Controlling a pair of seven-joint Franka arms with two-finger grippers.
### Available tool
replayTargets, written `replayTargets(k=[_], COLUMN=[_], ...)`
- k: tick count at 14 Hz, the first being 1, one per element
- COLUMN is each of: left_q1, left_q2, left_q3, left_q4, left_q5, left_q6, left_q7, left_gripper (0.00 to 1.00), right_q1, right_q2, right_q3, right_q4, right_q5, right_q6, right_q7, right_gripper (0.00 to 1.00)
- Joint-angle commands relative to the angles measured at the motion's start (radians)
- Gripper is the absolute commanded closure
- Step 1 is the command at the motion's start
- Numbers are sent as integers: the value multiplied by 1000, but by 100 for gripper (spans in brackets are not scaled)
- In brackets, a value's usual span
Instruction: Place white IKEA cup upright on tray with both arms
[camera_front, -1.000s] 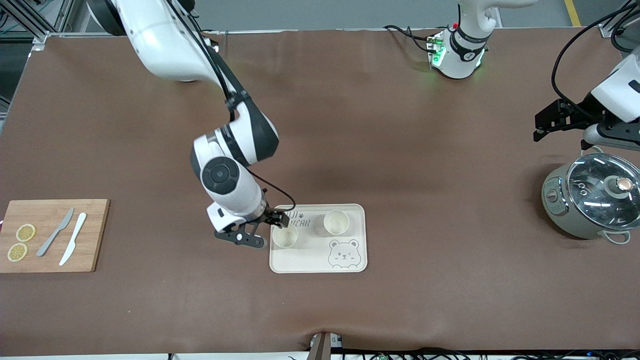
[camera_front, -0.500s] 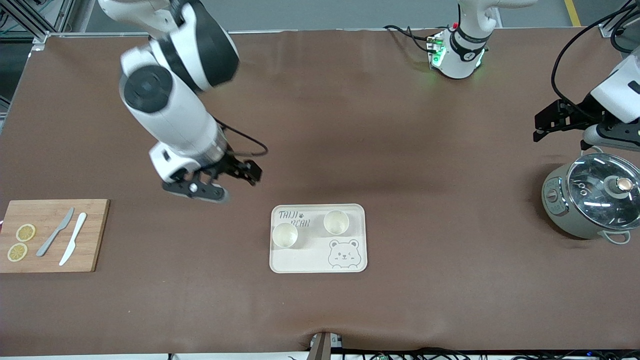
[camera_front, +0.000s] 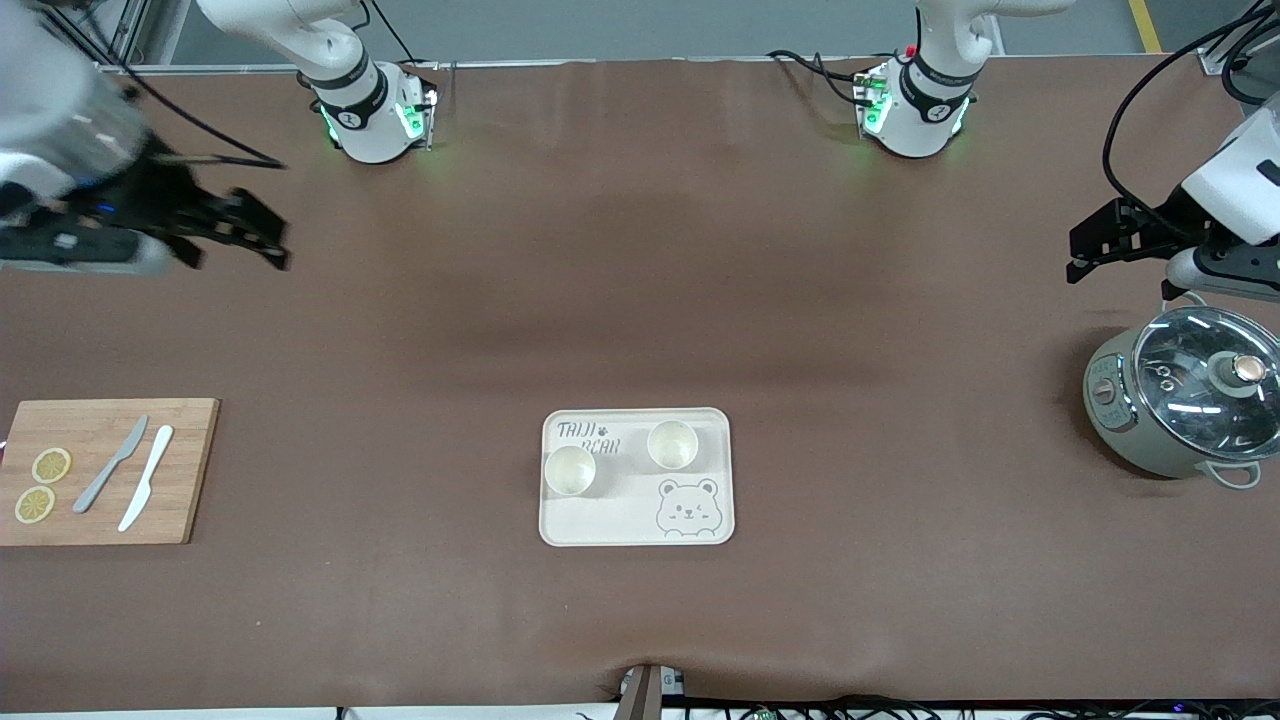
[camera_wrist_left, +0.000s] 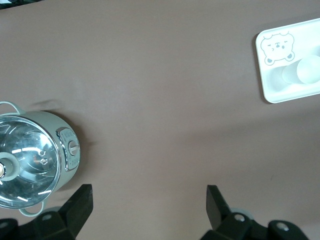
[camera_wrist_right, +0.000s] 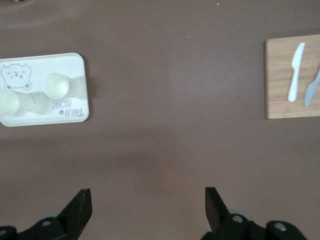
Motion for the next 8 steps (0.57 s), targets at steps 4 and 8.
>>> replayTargets(k=[4,8], left_q1=[-1,0], left_q2=[5,8], left_q3=[-4,-15], left_q4=[24,22], left_q5=[2,2], left_q6=[-15,-15], left_q7=[-8,-26], left_gripper=[0,0], right_q1=[-233,-247], right_q2=[-34,-29], right_q3=[19,19], right_q4=[-56,-48], right_q5=[-4,-8], right_q6=[21,16], right_q7=[-230,-230], right_gripper=[0,0])
